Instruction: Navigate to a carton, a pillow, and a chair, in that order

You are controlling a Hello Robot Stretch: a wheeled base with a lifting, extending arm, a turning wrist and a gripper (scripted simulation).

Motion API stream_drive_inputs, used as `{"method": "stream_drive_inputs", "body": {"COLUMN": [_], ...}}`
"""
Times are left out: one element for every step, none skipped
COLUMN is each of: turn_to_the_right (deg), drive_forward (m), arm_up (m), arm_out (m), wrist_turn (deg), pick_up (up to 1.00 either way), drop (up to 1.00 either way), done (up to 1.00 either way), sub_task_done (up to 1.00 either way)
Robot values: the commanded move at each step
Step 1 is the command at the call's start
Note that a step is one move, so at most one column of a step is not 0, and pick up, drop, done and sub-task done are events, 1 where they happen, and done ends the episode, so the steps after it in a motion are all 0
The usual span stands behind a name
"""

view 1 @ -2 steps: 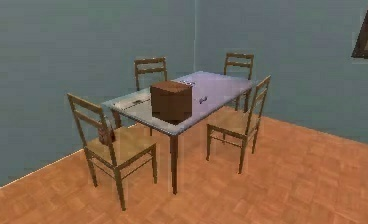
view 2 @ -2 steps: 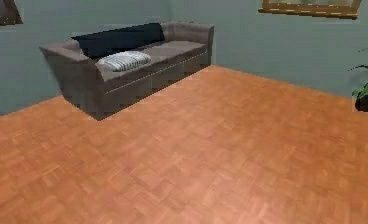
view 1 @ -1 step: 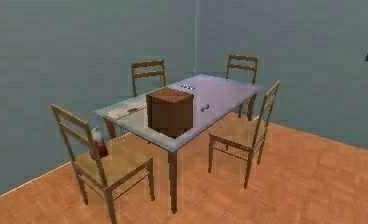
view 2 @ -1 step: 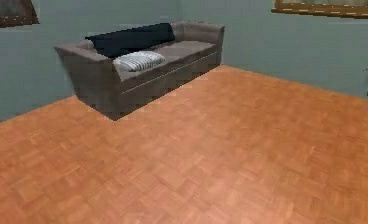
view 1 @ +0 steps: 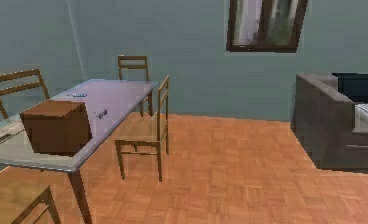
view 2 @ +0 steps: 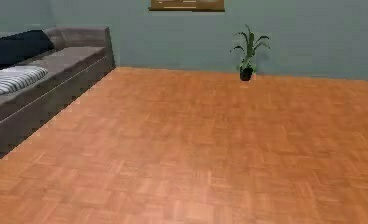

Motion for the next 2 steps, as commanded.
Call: {"method": "stream_drive_inputs", "body": {"turn_to_the_right": [0.0, -45.0], "drive_forward": [0.55, 0.00], "arm_up": [0.00, 0.00], "arm_out": [0.00, 0.00], "wrist_turn": [0.0, 0.0], "pick_up": [0.00, 0.00], "drop": [0.00, 0.00], "done": [0.00, 0.00], "sub_task_done": [0.00, 0.00]}}
